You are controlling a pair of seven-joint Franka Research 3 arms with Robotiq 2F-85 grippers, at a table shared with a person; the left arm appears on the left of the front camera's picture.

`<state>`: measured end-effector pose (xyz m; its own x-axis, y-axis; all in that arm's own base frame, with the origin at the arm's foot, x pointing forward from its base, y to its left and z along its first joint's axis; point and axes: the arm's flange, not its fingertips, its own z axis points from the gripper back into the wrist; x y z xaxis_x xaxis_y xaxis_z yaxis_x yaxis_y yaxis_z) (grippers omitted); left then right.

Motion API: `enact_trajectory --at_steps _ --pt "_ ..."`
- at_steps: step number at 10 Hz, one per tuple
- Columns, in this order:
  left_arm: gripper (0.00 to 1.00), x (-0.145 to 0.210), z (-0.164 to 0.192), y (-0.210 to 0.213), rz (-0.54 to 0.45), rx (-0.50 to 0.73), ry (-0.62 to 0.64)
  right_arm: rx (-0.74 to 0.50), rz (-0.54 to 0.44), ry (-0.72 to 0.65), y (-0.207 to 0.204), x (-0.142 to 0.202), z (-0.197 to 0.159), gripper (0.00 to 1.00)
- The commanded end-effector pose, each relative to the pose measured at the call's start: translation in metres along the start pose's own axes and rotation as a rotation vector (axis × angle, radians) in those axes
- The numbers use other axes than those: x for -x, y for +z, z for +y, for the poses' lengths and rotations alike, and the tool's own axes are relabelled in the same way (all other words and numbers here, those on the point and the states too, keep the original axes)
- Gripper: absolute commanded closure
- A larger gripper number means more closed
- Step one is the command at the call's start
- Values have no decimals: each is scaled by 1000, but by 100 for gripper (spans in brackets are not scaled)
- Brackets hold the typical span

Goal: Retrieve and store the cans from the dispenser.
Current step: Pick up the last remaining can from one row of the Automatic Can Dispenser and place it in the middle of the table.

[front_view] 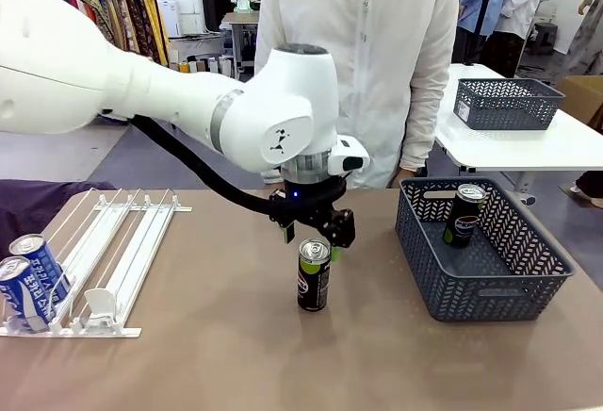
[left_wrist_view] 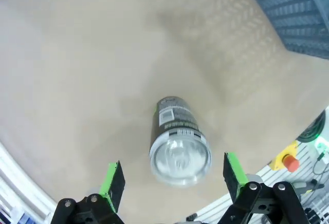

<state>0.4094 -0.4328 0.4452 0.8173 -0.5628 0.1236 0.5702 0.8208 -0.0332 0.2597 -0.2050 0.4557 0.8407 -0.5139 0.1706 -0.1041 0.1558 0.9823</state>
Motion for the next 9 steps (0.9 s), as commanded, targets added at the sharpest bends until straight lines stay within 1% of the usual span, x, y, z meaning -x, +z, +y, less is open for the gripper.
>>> enact_trajectory --at_steps 1,2,3,4,5,6,7,8,9 --pt "0 54 24 69 -29 84 60 -2 6 4 2 2 2 0" --pt "0 79 47 104 -63 138 95 -2 6 4 2 2 2 0" --pt "0 108 80 132 -93 240 100 -2 6 4 2 2 2 0" --pt "0 134 119 150 -129 302 172 -2 6 4 2 2 2 0" --pt "0 177 182 167 -148 459 198 -2 6 4 2 2 2 0" --pt "0 211 230 173 -175 572 235 -2 6 4 2 2 2 0" --pt "0 246 276 175 -202 660 310 -2 6 4 2 2 2 0" --pt "0 286 317 176 -258 743 389 -2 6 4 2 2 2 0" --pt "0 329 365 182 -324 805 499 -2 6 4 2 2 2 0"
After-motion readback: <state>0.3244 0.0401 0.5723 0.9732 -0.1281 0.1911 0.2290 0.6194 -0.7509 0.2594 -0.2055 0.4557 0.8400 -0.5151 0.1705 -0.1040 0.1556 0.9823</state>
